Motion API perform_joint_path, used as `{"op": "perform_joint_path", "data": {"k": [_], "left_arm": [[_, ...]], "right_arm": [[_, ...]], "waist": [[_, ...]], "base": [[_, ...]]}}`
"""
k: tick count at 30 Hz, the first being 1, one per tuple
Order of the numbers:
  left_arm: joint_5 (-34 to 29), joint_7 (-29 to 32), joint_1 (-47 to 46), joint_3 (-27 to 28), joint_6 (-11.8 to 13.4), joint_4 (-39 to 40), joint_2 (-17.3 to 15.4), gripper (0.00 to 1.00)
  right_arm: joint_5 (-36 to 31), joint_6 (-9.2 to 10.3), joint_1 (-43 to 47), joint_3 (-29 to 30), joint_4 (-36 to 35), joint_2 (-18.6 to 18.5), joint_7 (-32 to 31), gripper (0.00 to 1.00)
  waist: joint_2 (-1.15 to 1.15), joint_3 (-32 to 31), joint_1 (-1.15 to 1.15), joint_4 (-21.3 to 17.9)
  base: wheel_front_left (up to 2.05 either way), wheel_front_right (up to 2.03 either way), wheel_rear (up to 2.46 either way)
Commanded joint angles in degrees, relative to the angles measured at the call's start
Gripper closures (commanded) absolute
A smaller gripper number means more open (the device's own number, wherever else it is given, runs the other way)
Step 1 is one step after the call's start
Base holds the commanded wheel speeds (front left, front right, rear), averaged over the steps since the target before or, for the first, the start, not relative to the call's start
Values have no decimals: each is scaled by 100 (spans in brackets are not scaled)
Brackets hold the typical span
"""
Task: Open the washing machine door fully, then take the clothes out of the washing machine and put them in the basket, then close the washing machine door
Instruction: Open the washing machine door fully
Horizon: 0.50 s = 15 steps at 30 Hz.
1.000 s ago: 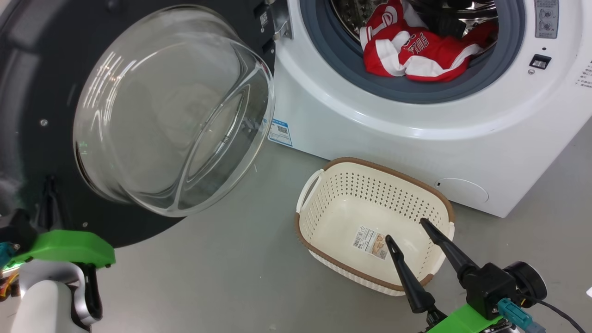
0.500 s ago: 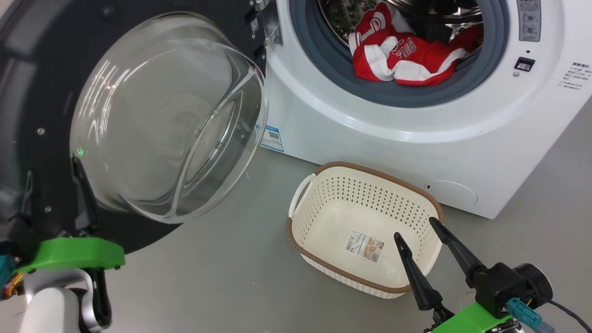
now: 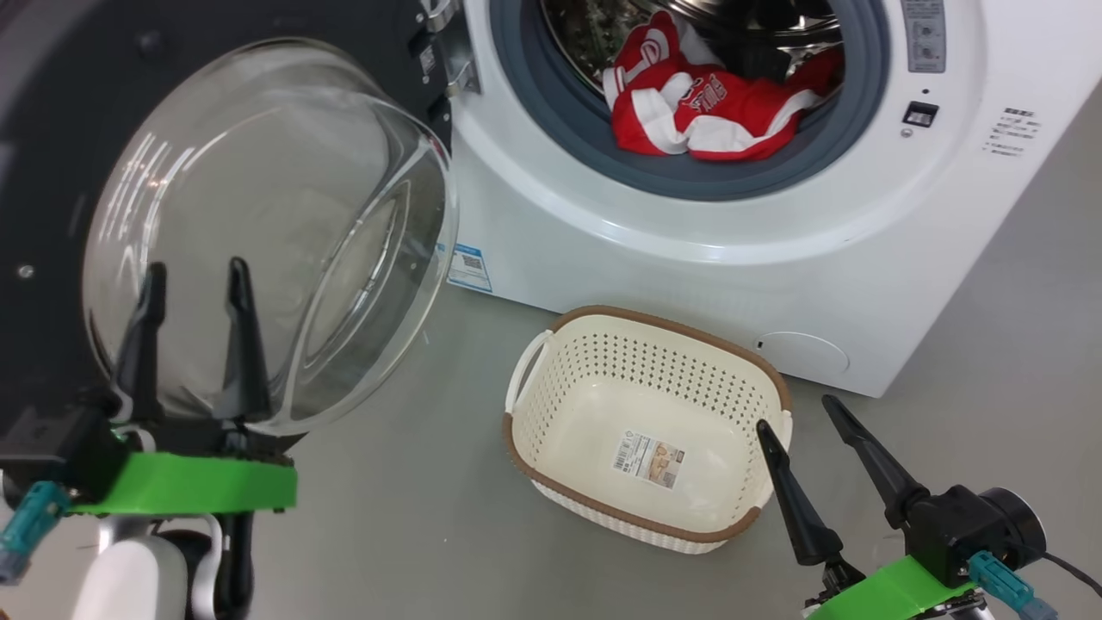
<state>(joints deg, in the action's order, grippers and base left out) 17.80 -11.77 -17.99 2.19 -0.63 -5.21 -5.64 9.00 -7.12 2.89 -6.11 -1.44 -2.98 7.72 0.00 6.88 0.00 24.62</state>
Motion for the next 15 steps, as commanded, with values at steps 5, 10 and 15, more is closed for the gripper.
{"op": "perform_joint_path", "data": {"k": [5,10,15], "left_arm": [[94,183,123,-49,-272,265,-194,0],[130,296,191,-283,-383,281,-189,0],[107,346,272,-407,-419,235,-223,0]], "right_arm": [[-34,-36,-290,-10,-34,11,210,0],[-48,-36,-314,142,16,11,338,0],[-29,-36,-308,228,43,11,422,0]], "waist": [[0,-67,0,-399],[0,-97,0,-708],[0,-133,0,-963]], "base": [[0,0,0],[0,0,0],[0,0,0]]}}
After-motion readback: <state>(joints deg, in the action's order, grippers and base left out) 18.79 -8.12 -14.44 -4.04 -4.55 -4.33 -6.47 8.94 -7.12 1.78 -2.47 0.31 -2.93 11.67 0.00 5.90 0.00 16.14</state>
